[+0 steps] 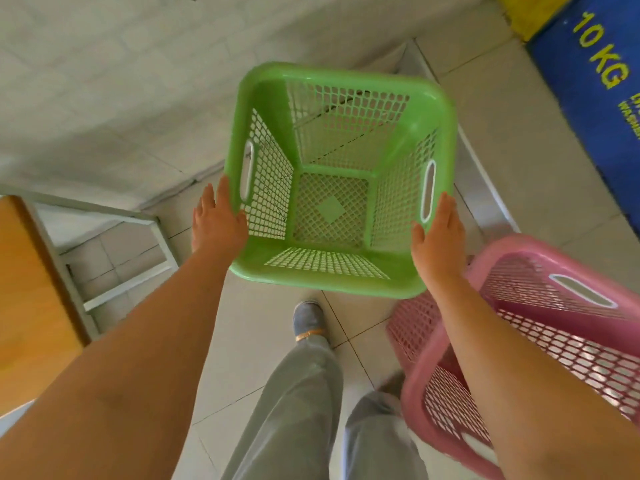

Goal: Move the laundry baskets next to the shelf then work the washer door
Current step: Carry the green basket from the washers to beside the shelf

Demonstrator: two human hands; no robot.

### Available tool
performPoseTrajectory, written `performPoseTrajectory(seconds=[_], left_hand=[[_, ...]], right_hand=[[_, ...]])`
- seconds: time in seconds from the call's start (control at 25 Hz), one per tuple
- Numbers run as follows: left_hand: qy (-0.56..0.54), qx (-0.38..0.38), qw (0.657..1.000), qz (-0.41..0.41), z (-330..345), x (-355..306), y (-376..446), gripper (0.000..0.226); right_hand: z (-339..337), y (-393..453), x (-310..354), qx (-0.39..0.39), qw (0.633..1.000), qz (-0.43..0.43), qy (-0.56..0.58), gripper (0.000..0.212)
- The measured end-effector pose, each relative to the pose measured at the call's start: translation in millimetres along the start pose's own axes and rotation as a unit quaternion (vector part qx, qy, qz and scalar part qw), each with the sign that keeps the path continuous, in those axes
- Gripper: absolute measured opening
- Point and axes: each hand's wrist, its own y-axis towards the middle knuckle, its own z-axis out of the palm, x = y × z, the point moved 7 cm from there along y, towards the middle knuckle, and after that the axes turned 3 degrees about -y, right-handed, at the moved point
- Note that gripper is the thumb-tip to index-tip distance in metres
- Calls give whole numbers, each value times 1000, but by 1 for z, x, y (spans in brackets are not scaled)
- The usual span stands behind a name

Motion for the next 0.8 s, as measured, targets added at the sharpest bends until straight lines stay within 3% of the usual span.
performPoseTrajectory(seconds=[0.16, 0.4, 0.56, 0.8], left_hand=[[-24, 16, 999, 23, 6, -6, 36, 70], [-75, 4, 997, 33, 9, -16, 48, 74], [-94, -12, 995, 8, 3, 0, 19, 73], [-102, -59, 991, -56, -30, 36, -83, 71]], right_hand=[[7, 24, -11, 8, 997, 62, 36, 74], [13, 30, -16, -29, 995, 65, 72, 79], [5, 6, -14, -44, 995, 60, 72, 77], [-19, -59, -2, -2, 998, 26, 53, 78]])
